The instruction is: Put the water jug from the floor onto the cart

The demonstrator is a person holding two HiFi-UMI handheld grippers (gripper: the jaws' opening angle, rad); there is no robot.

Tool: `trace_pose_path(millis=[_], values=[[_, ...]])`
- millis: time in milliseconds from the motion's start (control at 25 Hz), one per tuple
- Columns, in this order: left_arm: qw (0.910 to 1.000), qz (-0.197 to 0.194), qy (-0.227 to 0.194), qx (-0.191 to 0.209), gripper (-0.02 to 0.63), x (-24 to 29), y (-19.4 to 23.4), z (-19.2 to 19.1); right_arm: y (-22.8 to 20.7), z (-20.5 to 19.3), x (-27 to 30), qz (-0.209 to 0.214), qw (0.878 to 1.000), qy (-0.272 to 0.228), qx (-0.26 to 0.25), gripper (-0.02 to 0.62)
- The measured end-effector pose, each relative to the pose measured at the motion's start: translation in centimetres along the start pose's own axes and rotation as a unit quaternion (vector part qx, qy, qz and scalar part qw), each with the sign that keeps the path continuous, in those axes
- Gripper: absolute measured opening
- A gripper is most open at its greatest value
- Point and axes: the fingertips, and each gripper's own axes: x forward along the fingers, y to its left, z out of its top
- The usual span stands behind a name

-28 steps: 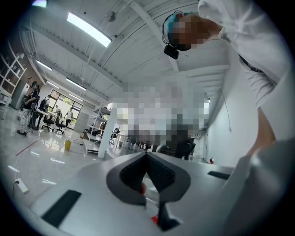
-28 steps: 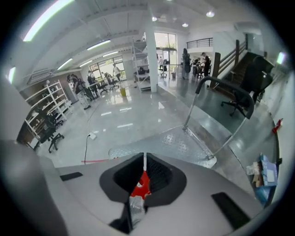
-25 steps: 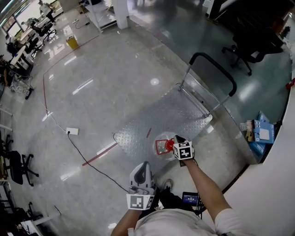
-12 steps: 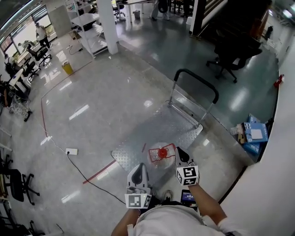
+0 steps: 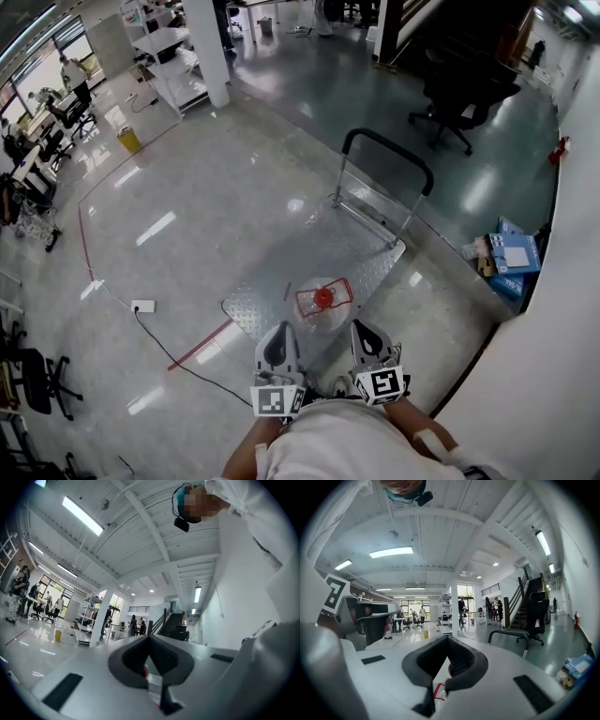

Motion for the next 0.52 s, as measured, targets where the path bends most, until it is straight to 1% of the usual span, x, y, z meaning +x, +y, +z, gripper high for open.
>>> trace_pose_path(millis=[160, 320, 520], values=[[1.0000, -0.004, -0.001, 0.001, 0.003, -0.1, -0.5, -0.1, 0.4, -0.2, -0.2, 0.010, 1.000, 0.002, -0.004, 0.011], [1.0000, -0.003, -0.003, 0.002, 0.003, -0.1, -0.7, 0.0, 0.2, 0.3, -0.3, 0.010, 1.000, -0.005, 0.003, 0.011], [1.0000, -0.001, -0.002, 0.003, 0.003, -0.2, -0.5, 0.0, 0.2, 1.0, 0.0, 0.014, 1.000, -0.015, -0.003, 0.011]])
